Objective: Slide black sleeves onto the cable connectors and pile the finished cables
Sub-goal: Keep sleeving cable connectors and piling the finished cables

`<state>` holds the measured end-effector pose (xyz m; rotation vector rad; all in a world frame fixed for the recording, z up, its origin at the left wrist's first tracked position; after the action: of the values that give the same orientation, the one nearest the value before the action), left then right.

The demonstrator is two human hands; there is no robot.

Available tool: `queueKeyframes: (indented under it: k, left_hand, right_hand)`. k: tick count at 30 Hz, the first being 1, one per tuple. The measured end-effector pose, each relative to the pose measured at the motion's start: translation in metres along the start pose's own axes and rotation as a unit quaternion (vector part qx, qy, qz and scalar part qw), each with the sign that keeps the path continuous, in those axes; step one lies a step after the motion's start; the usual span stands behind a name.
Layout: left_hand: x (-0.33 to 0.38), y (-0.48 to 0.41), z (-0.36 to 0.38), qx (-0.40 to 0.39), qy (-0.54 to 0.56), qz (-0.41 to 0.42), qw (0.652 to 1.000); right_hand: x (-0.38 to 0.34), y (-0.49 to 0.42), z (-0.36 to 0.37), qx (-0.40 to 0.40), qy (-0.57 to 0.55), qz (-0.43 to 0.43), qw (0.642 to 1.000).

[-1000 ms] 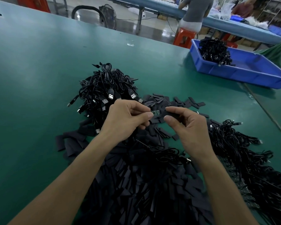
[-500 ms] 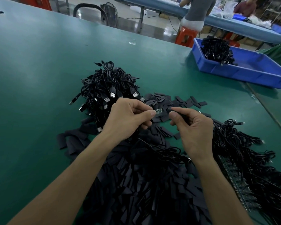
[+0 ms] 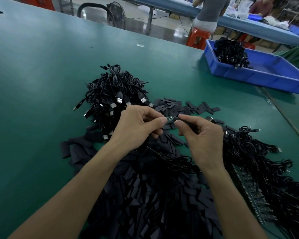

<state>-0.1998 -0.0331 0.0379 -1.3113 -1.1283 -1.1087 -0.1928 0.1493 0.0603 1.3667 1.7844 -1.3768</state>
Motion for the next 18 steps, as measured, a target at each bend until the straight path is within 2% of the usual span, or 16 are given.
queueKeyframes:
  k: [10,15,18]
  left_hand:
    - [0.000,-0.001,0.000,-0.049,-0.015,0.003,0.999]
    - [0.004,-0.001,0.000,-0.080,-0.035,0.005,0.996]
    - [0.005,0.000,0.002,-0.087,-0.022,0.000,0.996]
  right_hand:
    - [0.003,-0.007,-0.003,-0.076,-0.017,0.021,0.997]
    - [0.002,-0.010,0.000,-0.179,-0.019,0.033,0.983]
    - [-0.001,-0.013,-0.002,-0.205,-0.058,0.043,0.976]
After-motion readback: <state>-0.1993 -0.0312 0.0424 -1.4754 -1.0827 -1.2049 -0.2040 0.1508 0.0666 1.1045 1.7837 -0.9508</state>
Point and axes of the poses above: each hand's wrist, its own y-axis away from the middle knuckle, its own z-axis out of the palm, x = y × z, the point moved 6 cm from there along -y, towards the middle knuckle, and after that the axes turned 1 degree about -z, right-handed, at the moved point
